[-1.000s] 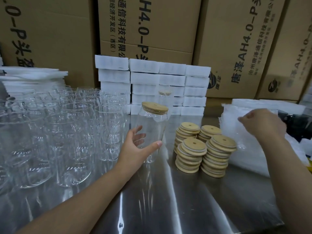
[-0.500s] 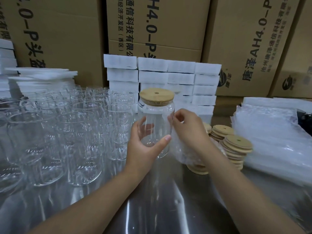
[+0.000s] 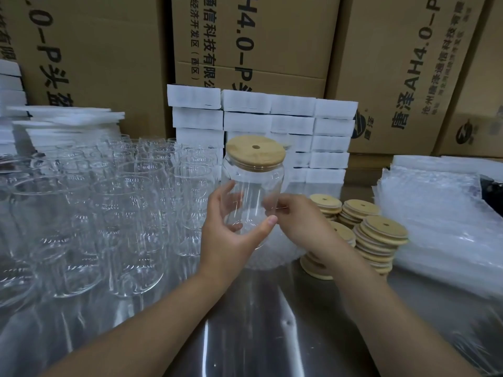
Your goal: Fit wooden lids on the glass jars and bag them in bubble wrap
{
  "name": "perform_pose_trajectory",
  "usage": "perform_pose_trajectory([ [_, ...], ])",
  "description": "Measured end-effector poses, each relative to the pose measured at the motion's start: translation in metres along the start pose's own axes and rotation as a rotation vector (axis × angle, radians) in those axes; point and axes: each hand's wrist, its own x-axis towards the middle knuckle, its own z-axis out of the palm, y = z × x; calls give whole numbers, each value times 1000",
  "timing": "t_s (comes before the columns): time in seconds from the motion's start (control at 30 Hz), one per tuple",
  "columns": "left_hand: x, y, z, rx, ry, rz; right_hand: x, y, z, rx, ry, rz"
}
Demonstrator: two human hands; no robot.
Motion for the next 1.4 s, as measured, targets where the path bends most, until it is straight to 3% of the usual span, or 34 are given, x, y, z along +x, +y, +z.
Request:
perform_pose_trajectory([
  [0.13,0,1,0,-19,13,3,-11,-7,-7,-431,-150,-95],
  [0.27,1,2,-2,-26,17,-24,-22,-7,-1,-577,-367,-46],
  [0.37,1,4,-2,-28,11,-38,-24,-5,12,-657,-388,-63],
  [0.47,1,6,-2,-33,20,-37,-19,-3,24,-657,-333,-57],
  [0.73,1,11,-3,-53,33,-45,-11,-2,15,-364,-226,14],
  [0.87,0,11,-2,-45,13,-59,-24,-4,5,-542,-435,-6],
  [1.0,1,10,-3,-31,0,-70,-28,-7,21,-628,-392,-86],
  [1.2,3,14,-4,-57,47,-47,-13,-1,24,-296,-266,93],
  [1.4,4,19,-3,-99,65,-13,-5,6,23,543,-176,325],
])
